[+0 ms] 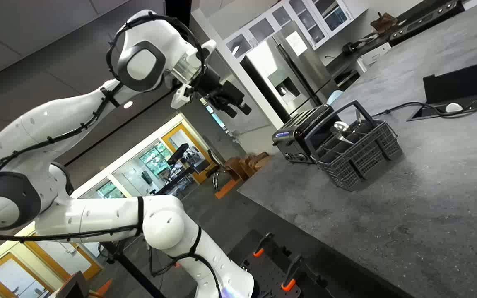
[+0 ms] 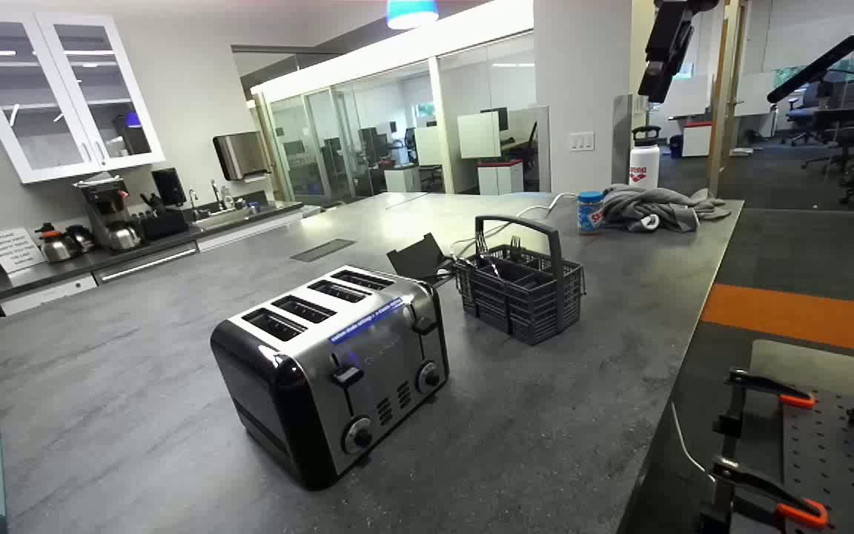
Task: Move the gray basket to the right
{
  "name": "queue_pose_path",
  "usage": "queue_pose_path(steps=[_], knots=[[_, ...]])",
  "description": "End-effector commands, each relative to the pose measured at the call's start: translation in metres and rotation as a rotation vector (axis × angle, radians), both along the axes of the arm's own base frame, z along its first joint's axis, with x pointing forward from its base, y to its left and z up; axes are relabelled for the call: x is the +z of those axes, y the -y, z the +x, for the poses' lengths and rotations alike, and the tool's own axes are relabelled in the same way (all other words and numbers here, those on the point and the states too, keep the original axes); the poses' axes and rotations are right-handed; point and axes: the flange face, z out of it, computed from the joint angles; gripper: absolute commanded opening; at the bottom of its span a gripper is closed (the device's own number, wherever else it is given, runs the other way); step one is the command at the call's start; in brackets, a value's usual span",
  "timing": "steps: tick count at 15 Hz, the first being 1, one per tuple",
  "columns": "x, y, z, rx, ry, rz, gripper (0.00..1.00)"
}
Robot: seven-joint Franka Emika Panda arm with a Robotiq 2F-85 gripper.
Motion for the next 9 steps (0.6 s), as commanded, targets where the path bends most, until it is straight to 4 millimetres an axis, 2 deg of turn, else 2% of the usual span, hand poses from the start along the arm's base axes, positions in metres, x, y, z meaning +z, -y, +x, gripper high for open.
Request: queue_pose_path(steps=[1, 4, 5, 9], knots=[[0.000, 0.000, 0.000, 0.000, -0.001, 0.000, 1.00], [0.000, 0.000, 0.000, 0.000, -0.001, 0.000, 1.00], [0.000, 0.000, 0.006, -0.011, 0.009, -0.014, 1.00], [-0.011, 0.000, 0.049, -0.018, 0.048, -0.087, 1.00]])
